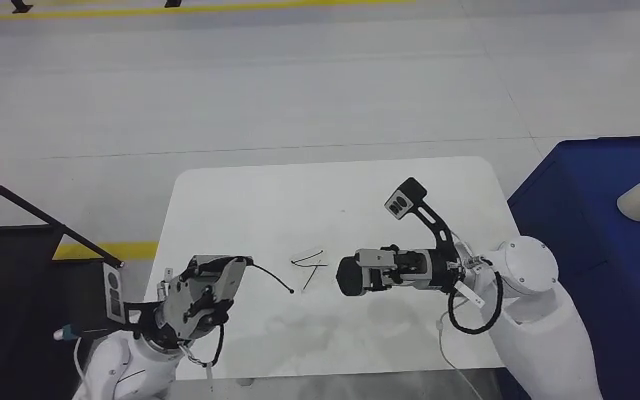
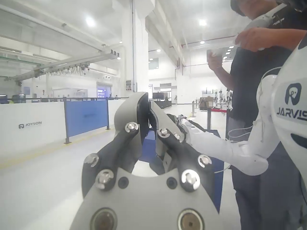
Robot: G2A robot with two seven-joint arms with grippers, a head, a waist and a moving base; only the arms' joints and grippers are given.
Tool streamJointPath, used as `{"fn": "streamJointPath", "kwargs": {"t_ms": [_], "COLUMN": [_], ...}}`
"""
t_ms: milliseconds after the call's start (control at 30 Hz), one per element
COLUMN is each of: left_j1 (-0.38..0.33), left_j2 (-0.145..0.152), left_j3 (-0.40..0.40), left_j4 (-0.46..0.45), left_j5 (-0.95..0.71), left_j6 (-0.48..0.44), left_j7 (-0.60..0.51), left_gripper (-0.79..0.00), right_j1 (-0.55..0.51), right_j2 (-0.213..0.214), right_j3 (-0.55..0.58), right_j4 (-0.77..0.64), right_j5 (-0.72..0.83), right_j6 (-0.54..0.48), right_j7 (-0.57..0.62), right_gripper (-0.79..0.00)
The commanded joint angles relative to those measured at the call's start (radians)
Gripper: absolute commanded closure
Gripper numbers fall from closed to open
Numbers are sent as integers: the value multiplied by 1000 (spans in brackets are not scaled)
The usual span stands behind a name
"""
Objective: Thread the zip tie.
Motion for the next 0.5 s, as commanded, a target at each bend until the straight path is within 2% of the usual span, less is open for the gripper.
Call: {"fn": "streamJointPath", "kwargs": {"t_ms": [0,33,100,167,233,267,367,467], "left_j1": [0,-9,-36,-65,-77,-85,-87,-82], "left_j2": [0,1,0,-3,-5,-5,-5,0], "left_j3": [0,-7,-24,-27,0,13,63,105], "left_j4": [0,-11,-32,-33,-6,7,55,74], "left_j5": [-3,39,147,338,495,585,740,872], "left_j6": [0,9,29,61,97,118,177,201], "left_j7": [1,-21,3,88,203,250,387,464], "left_gripper": [0,0,0,0,0,0,0,0], "right_j1": [-12,-24,-24,-24,-1,14,45,66], "right_j2": [-1,-3,-5,-10,-12,-14,-23,-26], "right_j3": [-16,-32,-39,-59,-80,-86,-102,-113], "right_j4": [-9,-11,-11,22,65,82,138,156], "right_j5": [38,106,194,340,415,456,610,644], "right_j6": [16,58,121,233,371,407,459,465], "right_j7": [10,22,17,1,-47,-68,-83,-139], "right_gripper": [-785,-785,-785,-785,-785,-785,-785,-785]}}
